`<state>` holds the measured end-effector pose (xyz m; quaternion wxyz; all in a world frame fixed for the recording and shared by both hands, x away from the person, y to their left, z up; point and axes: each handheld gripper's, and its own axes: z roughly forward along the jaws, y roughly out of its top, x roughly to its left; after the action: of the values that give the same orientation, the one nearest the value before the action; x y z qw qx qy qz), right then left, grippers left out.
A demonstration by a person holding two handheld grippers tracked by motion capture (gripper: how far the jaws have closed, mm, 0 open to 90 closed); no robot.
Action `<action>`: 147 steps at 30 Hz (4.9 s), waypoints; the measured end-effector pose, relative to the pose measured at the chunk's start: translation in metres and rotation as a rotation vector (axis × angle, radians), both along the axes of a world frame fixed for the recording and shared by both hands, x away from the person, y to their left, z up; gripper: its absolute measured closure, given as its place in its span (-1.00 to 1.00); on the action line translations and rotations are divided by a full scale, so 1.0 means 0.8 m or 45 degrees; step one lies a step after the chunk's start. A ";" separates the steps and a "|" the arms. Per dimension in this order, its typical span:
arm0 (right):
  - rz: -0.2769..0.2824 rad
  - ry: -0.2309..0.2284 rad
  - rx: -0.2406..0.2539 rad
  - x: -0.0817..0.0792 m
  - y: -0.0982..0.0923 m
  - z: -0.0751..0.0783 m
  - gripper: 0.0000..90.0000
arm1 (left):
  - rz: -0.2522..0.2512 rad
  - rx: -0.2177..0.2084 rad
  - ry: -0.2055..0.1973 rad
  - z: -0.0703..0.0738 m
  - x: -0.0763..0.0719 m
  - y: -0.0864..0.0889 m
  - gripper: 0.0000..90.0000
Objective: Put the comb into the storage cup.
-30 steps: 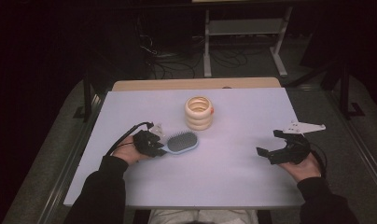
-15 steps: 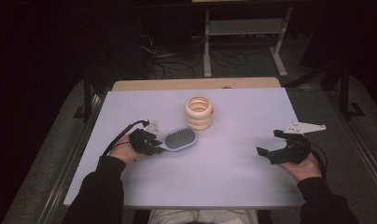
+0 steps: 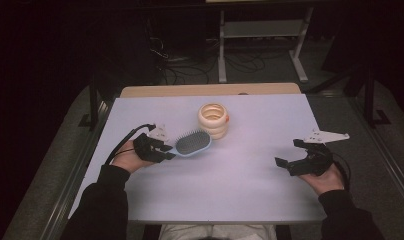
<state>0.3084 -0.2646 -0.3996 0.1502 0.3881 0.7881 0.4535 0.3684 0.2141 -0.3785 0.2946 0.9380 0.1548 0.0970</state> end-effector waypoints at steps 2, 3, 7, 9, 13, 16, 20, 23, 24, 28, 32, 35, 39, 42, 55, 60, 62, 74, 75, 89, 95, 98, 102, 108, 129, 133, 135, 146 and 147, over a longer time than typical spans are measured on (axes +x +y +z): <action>0.001 0.000 0.001 0.000 0.000 0.000 -1.00 | -0.009 -0.013 -0.016 0.007 -0.001 0.000 0.55; 0.003 -0.001 -0.001 0.000 0.000 0.000 -1.00 | -0.010 -0.025 -0.019 0.010 -0.002 0.000 0.55; 0.011 0.005 0.008 0.001 0.002 0.000 -1.00 | -0.014 -0.030 -0.044 0.024 -0.002 0.000 0.55; 0.023 0.005 0.004 0.001 0.003 0.000 -1.00 | -0.017 -0.026 -0.057 0.031 -0.002 0.000 0.55; 0.029 0.002 0.014 0.002 0.005 0.003 -1.00 | -0.018 -0.035 -0.081 0.045 -0.002 0.000 0.55; 0.028 -0.006 0.031 0.002 0.004 0.007 -1.00 | -0.019 -0.029 -0.102 0.056 -0.003 0.000 0.55; 0.056 -0.016 0.030 0.004 0.009 0.015 -1.00 | -0.027 -0.036 -0.130 0.072 -0.004 -0.003 0.55; 0.079 -0.024 0.028 0.006 0.015 0.023 -1.00 | -0.034 -0.039 -0.149 0.082 -0.003 -0.006 0.55; 0.086 -0.028 0.026 0.006 0.016 0.026 -1.00 | -0.037 -0.042 -0.151 0.085 -0.003 -0.008 0.55; 0.107 -0.031 0.022 0.009 0.022 0.037 -1.00 | -0.045 -0.042 -0.169 0.094 -0.002 -0.013 0.55; 0.117 -0.026 0.027 0.016 0.027 0.047 -1.00 | -0.043 -0.054 -0.201 0.102 -0.001 -0.018 0.55; 0.124 -0.007 0.039 0.022 0.031 0.054 -1.00 | -0.045 -0.069 -0.214 0.106 0.000 -0.021 0.55; 0.144 0.001 0.035 0.029 0.038 0.061 -1.00 | -0.048 -0.069 -0.220 0.112 0.001 -0.025 0.55; 0.163 -0.003 0.028 0.033 0.044 0.067 -1.00 | -0.041 -0.074 -0.228 0.115 0.004 -0.028 0.55; 0.224 -0.037 0.018 0.049 0.067 0.095 -1.00 | -0.038 -0.086 -0.255 0.121 0.011 -0.048 0.55; 0.239 -0.047 0.014 0.059 0.080 0.110 -1.00 | -0.040 -0.084 -0.276 0.121 0.011 -0.059 0.55; 0.247 -0.052 0.012 0.064 0.086 0.116 -1.00 | -0.040 -0.084 -0.283 0.120 0.012 -0.062 0.55; 0.301 -0.084 0.004 0.086 0.121 0.150 -1.00 | -0.064 -0.074 -0.333 0.121 0.009 -0.080 0.55; 0.305 -0.085 0.004 0.087 0.123 0.152 -1.00 | -0.069 -0.075 -0.337 0.122 0.009 -0.081 0.55; 0.337 -0.076 0.013 0.107 0.142 0.172 -1.00 | -0.035 -0.128 -0.404 0.123 0.011 -0.088 0.55; 0.339 -0.072 0.011 0.117 0.152 0.179 -1.00 | -0.015 -0.168 -0.437 0.121 0.012 -0.089 0.55; 0.339 -0.062 0.025 0.122 0.155 0.181 -1.00 | -0.007 -0.186 -0.451 0.119 0.012 -0.090 0.55; 0.341 -0.031 0.044 0.127 0.158 0.181 -1.00 | 0.002 -0.205 -0.464 0.114 0.013 -0.090 0.55; 0.346 0.061 0.103 0.137 0.160 0.175 -0.82 | -0.007 -0.209 -0.487 0.108 0.011 -0.092 0.55; 0.383 0.204 0.185 0.149 0.167 0.184 0.12 | 0.018 -0.205 -0.467 0.090 0.015 -0.093 0.56; 0.394 0.177 0.195 0.145 0.167 0.192 0.22 | 0.024 -0.213 -0.459 0.091 0.016 -0.094 0.56; 0.391 0.176 0.192 0.143 0.169 0.196 0.25 | 0.023 -0.225 -0.443 0.091 0.018 -0.093 0.56; 0.374 0.105 0.153 0.138 0.184 0.210 0.29 | 0.076 -0.328 -0.356 0.098 0.024 -0.079 0.43; 0.374 0.093 0.145 0.138 0.185 0.211 0.29 | 0.078 -0.337 -0.342 0.099 0.025 -0.076 0.39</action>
<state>0.4185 -0.1163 -0.2310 0.0315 0.2929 0.8143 0.5001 0.3887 0.1534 -0.2995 0.4302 0.8645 0.1541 0.2092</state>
